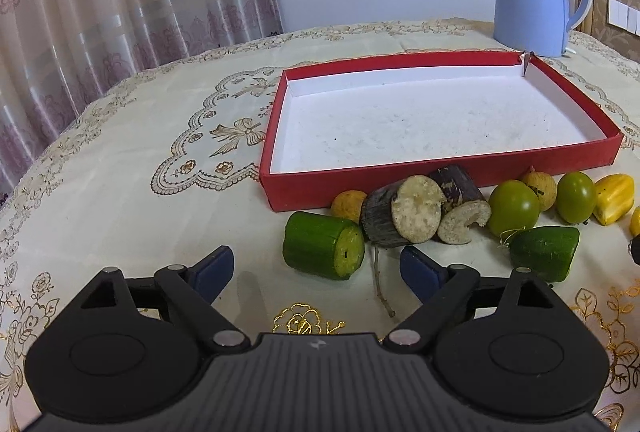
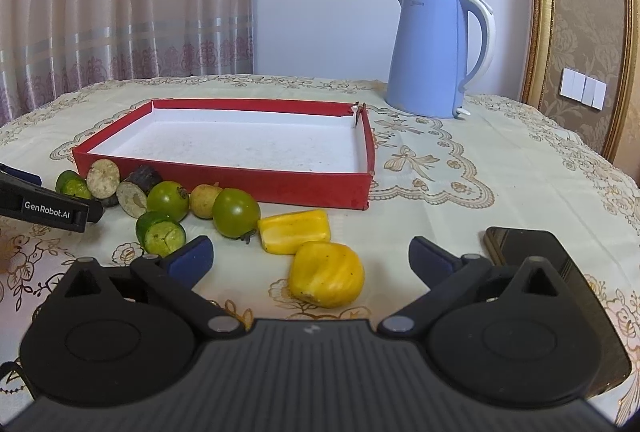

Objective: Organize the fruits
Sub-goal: 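Close the left gripper on the green cucumber chunk while the right gripper grasps the yellow pepper, then carry the cucumber chunk with the left gripper into the tray and release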

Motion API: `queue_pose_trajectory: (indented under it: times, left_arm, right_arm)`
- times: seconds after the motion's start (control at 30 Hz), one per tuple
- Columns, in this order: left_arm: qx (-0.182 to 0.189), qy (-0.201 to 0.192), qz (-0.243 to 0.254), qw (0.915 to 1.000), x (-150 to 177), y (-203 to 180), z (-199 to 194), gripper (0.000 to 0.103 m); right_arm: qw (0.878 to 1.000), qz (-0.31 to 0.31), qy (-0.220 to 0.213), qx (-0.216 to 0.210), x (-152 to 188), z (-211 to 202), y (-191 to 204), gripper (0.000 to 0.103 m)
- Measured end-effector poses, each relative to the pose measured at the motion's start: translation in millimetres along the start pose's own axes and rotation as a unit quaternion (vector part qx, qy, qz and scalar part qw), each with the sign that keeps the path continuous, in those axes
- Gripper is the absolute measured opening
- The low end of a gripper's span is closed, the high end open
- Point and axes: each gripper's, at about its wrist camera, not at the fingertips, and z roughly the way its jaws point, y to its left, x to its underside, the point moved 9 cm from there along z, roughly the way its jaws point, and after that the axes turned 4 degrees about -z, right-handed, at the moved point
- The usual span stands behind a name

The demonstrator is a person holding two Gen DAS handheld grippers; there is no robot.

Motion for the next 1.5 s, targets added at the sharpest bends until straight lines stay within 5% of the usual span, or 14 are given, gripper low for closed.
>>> queue_pose_trajectory:
  times: [0.13,0.23,0.33,1.07,1.3,1.37,1.5]
  left_arm:
    - [-0.005,-0.006,0.005,1.0000,0,-2,-1,0.089]
    - [0.031,-0.002,-0.007,0.9995,0,-7,-3,0.056]
    - [0.008,-0.009,-0.003,0.9999,-2,-3,-4,0.042]
    - [-0.012,-0.029,-0.011,0.9994,-7,9,-22,0.029]
    - [-0.010,-0.041,-0.026,0.9988,-13,25,-33,0.028]
    - [-0.008,-0.040,-0.034,0.9986,-14,30,-34,0.013]
    - [0.000,-0.042,-0.039,0.9984,-16,37,-36,0.013]
  right_arm:
    - [1.000,-0.002,-0.001,0.000,0,0,1,0.103]
    - [1.000,-0.002,-0.002,0.001,0,-1,2,0.103]
    - [1.000,-0.002,-0.002,0.001,0,-1,2,0.103]
    - [1.000,-0.012,-0.007,-0.005,-1,-5,4,0.102]
    - [0.999,-0.009,0.026,-0.024,7,9,0,0.070]
    - [0.999,-0.001,0.036,-0.027,12,13,-1,0.061]
    - [0.999,0.001,0.041,-0.025,15,18,-6,0.045]
